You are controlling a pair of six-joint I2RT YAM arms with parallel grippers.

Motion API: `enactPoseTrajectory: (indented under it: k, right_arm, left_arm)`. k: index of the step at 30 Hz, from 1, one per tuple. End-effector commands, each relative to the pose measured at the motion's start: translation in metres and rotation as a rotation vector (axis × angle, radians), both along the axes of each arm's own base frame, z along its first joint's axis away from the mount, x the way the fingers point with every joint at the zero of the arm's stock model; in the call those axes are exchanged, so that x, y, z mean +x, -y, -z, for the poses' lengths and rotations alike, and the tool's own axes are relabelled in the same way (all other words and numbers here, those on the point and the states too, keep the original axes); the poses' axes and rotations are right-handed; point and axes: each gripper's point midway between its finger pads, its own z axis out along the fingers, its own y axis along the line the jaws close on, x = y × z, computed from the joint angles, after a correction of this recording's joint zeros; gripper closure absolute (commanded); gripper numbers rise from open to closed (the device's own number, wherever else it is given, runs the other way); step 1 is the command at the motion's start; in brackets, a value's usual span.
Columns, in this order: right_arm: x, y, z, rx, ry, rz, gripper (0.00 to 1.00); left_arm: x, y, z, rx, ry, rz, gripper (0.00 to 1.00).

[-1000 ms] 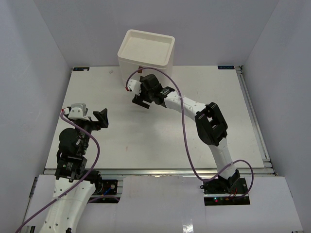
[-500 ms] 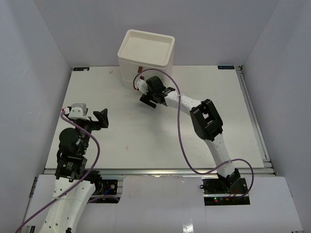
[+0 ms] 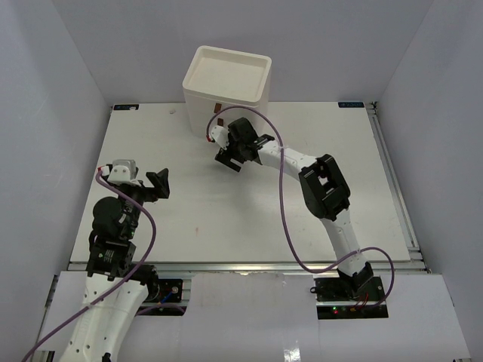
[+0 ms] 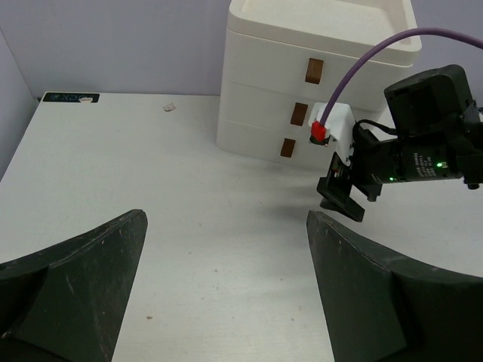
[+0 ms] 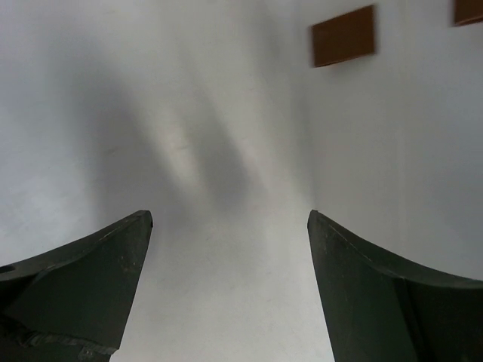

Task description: Organize the makeup

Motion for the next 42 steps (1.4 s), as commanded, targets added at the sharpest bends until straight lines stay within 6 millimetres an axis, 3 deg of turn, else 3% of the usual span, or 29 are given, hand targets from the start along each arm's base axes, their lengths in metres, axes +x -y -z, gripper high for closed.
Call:
enactPoseTrajectory:
  k: [1,5,8,13,18,19,22,26,28,31,42]
  right_arm:
    - [-0.073,-0.01,-0.112,0.263,-0.076,-0.245,0.1]
    - [-0.098,0.019,-0.165,0.384,-0.078,-0.243,0.1]
    - [-0.108,0.049,-0.181,0.437,-0.081,-0.218,0.1]
    - [-0.099,0.129,-0.218,0.556,-0.034,0.011,0.1]
    - [-0.092,0.21,-0.209,0.623,-0.039,0.268,0.1]
    - [-0.096,0.221,-0.213,0.634,-0.019,0.298,0.1]
    - [-0.104,0.251,-0.196,0.629,-0.015,0.408,0.1]
    - [-0.119,0.263,-0.168,0.653,-0.014,0.469,0.1]
    - [-0.122,0.282,-0.16,0.675,0.03,0.534,0.1]
    - [-0.124,0.307,-0.16,0.707,0.077,0.619,0.1]
    - [-0.131,0.323,-0.158,0.782,0.084,0.695,0.1]
  left_arm:
    - [0.006,0.033,0.01,-0.009,-0.033,0.172,0.02]
    - [0.008,0.067,0.019,-0.036,-0.087,0.355,0.02]
    - [0.009,0.084,0.02,-0.071,-0.118,0.445,0.02]
    - [0.013,0.114,0.025,-0.141,-0.22,0.614,0.02]
    - [0.025,0.133,0.024,-0.21,-0.317,0.703,0.02]
    - [0.027,0.134,0.026,-0.217,-0.331,0.708,0.02]
    - [0.033,0.137,0.036,-0.224,-0.368,0.713,0.02]
    - [0.032,0.13,0.055,-0.199,-0.377,0.674,0.02]
    - [0.028,0.127,0.062,-0.185,-0.376,0.659,0.02]
    - [0.023,0.122,0.062,-0.168,-0.363,0.637,0.02]
    - [0.021,0.118,0.057,-0.155,-0.34,0.62,0.02]
